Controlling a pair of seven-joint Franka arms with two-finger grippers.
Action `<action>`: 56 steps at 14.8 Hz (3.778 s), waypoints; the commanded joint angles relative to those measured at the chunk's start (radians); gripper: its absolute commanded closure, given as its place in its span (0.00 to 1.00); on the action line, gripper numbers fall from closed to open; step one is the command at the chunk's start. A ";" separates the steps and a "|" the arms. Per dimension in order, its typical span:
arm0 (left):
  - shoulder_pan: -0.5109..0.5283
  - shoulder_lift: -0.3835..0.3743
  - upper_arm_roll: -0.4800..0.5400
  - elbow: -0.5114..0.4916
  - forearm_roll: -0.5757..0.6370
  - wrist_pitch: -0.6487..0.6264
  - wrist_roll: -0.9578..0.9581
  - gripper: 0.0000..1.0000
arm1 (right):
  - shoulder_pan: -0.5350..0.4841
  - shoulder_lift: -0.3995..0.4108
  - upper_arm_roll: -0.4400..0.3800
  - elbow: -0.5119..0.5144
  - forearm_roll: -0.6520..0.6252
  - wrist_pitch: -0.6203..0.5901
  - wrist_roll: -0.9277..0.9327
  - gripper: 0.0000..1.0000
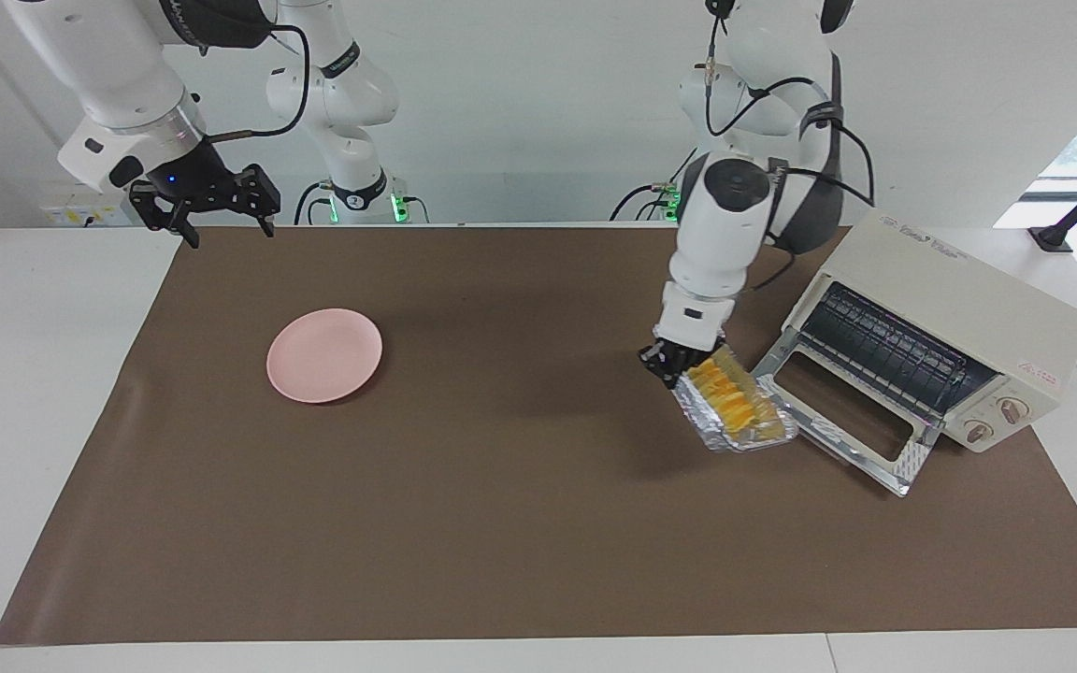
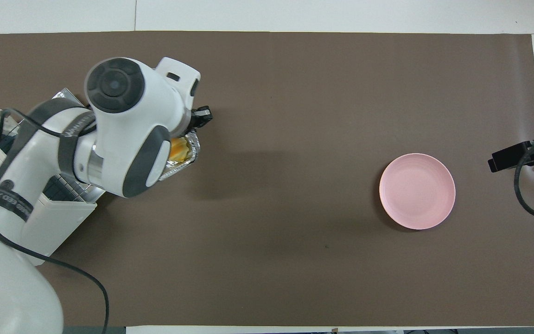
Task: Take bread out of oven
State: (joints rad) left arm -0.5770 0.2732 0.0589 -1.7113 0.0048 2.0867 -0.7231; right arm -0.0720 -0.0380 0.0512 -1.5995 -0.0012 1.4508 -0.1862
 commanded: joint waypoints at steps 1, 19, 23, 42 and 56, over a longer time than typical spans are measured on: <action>-0.069 0.027 0.016 0.015 -0.016 -0.019 0.080 1.00 | -0.015 -0.002 0.009 -0.005 0.012 -0.009 -0.021 0.00; -0.106 0.026 0.013 -0.064 -0.020 -0.006 0.126 0.00 | -0.009 -0.003 0.018 -0.007 0.012 -0.030 -0.024 0.00; 0.086 -0.066 0.018 -0.027 -0.020 -0.104 0.151 0.00 | -0.014 -0.013 0.016 -0.005 0.012 -0.032 -0.030 0.00; 0.508 -0.282 -0.031 0.039 -0.011 -0.609 0.691 0.00 | 0.494 0.234 0.024 -0.154 0.021 0.561 0.793 0.00; 0.491 -0.278 -0.031 0.075 0.003 -0.605 0.691 0.00 | 0.640 0.567 0.021 0.021 -0.037 0.701 1.102 0.00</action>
State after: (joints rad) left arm -0.0865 -0.0209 0.0295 -1.6652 -0.0007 1.4928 -0.0420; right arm 0.5696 0.5229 0.0695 -1.5652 -0.0191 2.1347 0.9043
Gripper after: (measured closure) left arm 0.000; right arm 0.000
